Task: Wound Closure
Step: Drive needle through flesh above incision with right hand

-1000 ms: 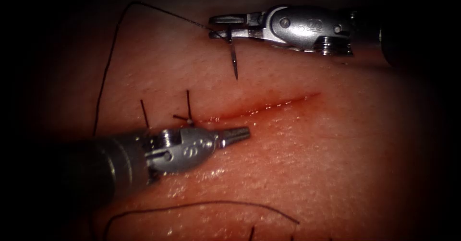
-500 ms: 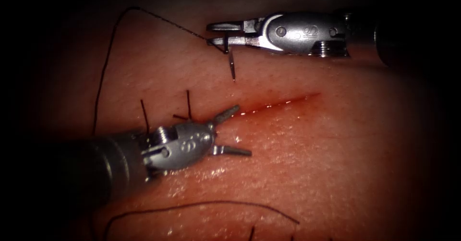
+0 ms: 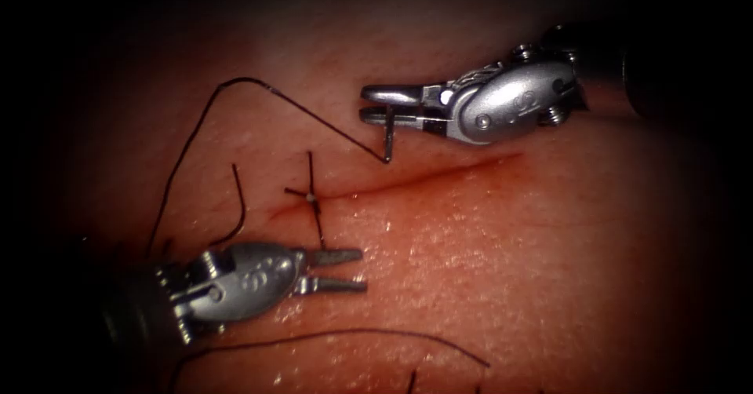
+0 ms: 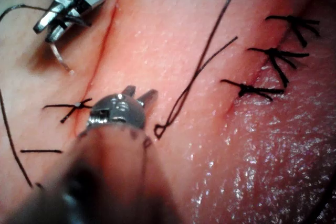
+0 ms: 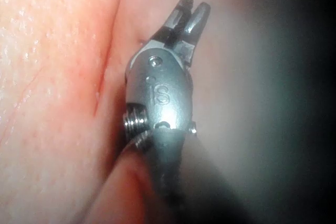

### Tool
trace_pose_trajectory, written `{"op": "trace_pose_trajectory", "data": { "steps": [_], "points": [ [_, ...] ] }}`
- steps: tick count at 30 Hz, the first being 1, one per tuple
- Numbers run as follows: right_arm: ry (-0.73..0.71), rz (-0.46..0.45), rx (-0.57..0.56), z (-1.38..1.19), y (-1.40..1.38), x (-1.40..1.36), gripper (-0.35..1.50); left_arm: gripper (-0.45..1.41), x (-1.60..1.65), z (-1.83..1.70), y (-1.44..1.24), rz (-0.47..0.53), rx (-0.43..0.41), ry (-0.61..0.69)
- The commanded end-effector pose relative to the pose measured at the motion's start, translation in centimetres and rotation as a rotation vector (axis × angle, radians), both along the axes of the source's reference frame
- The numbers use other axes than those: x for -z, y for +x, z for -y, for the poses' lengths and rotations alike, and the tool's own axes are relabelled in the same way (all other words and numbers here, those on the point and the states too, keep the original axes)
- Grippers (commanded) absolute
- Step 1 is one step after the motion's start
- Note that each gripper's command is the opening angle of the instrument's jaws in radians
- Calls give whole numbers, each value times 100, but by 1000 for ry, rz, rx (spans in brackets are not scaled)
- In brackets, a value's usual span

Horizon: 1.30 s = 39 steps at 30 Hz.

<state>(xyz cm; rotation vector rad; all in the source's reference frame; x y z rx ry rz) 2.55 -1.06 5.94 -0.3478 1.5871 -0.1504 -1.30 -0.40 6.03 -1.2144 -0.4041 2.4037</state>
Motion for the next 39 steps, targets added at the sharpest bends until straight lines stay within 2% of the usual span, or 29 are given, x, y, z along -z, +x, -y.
{"op": "trace_pose_trajectory", "data": {
  "steps": [1,5,11,21,32,39],
  "points": [
    [-10,-4,15,4,10,-10,-35,-3,-3,-2,-7,0,0,-3],
    [-22,-4,20,13,11,-15,-35,-3,1,0,-12,1,2,-2],
    [-11,12,37,11,11,-20,-35,-6,2,-1,-15,0,5,-2],
    [-18,59,109,38,4,-33,-35,-16,-1,-2,-10,-9,5,-7],
    [-52,97,158,56,4,-42,-35,-27,-5,-4,-4,-42,15,-19],
    [-70,133,187,66,1,-57,-35,-30,-5,-4,-4,-42,16,-19]
  ]
}}
